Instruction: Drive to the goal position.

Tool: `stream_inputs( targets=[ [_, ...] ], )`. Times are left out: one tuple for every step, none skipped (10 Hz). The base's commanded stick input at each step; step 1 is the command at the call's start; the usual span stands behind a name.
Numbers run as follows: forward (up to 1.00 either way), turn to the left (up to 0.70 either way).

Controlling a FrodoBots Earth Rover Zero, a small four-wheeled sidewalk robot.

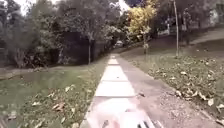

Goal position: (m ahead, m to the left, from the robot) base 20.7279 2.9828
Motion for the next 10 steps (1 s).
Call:
stream_inputs(
  targets=[
    [0.70, -0.31],
    [0.70, -0.31],
    [0.70, -0.31],
    [0.70, -0.31],
    [0.70, -0.28],
    [0.70, -0.25],
    [0.70, -0.15],
    [0.70, 0.00],
    [0.70, -0.24],
    [0.70, -0.19]
  ],
)
